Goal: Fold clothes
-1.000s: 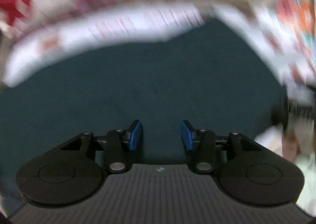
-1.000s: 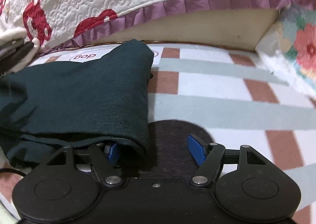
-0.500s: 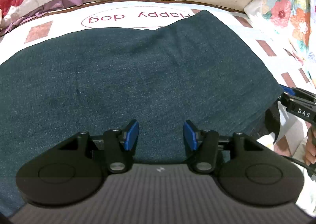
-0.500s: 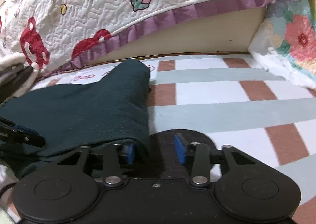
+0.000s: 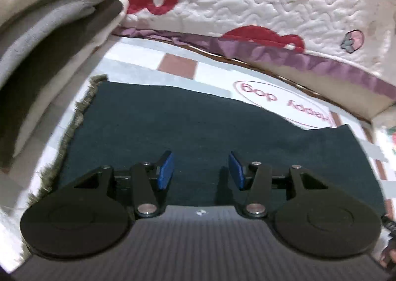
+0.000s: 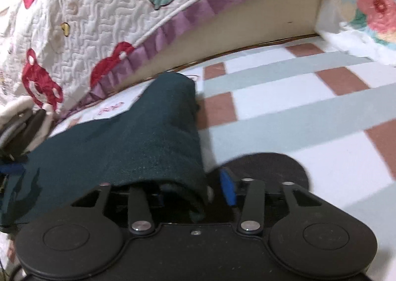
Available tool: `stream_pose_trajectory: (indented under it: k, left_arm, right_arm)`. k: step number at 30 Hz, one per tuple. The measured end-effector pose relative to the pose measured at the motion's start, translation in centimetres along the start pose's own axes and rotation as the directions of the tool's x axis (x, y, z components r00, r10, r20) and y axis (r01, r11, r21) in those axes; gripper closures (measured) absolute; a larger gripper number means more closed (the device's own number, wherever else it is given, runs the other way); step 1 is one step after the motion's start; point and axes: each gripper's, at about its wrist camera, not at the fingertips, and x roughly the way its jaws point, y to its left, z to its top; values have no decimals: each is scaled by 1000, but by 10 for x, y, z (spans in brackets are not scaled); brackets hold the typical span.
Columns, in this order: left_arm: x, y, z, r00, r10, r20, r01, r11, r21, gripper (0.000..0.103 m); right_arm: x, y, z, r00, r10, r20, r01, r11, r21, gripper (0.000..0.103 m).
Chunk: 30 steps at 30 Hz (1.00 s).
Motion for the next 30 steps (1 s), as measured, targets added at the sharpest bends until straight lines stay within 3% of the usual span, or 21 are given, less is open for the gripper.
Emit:
stream_pose_trajectory:
  k: [2,3,4,5,6,9,11,15,22,28,30]
  left_arm:
    - [-2,-3,2,999,13,45,-14,1000,25,54]
    - [-2,-5,2,998,17,63,-19,999,38,54]
    - [-1,-7,1,997,15,73,-19,999,51,54]
    - [2,-10,0,998,-1,60,-3,998,61,55]
    - [4,-12,-1,999,-16,48,13,997,71,56]
    - [12,-23,-13,993,-105,-45,108,992,72,55]
    - [14,-46,-21,992,-112,-60,120,978,169,55]
    - [29,-92,-37,990,-115,-81,134,945,298,53]
    - [30,-147,-55,962,-216,-168,260,915,309,52]
    - [23,-186,-74,928,-283,-244,349,889,295,52]
    - [12,-190,-79,924,-311,-222,366,890,274,52]
  right_arm:
    - [8,8,9,999,29,29,-28,999,-46,48]
    - [11,13,15,998,39,47,-36,997,-75,53]
    - [8,15,23,995,49,85,-43,997,-67,77]
    - [2,16,32,989,56,135,-51,998,-35,91]
    - [-7,16,42,982,62,180,-61,998,-8,93]
    - [-35,14,63,957,64,285,-79,996,42,94]
    - [-47,4,67,947,49,317,-82,992,92,95]
    - [-60,-28,61,951,-18,309,-37,985,170,95]
    - [-84,-60,50,956,-53,288,-14,974,226,95]
    - [-102,-76,50,960,-71,270,2,969,246,93]
    - [-108,-81,49,962,-76,263,8,968,253,93]
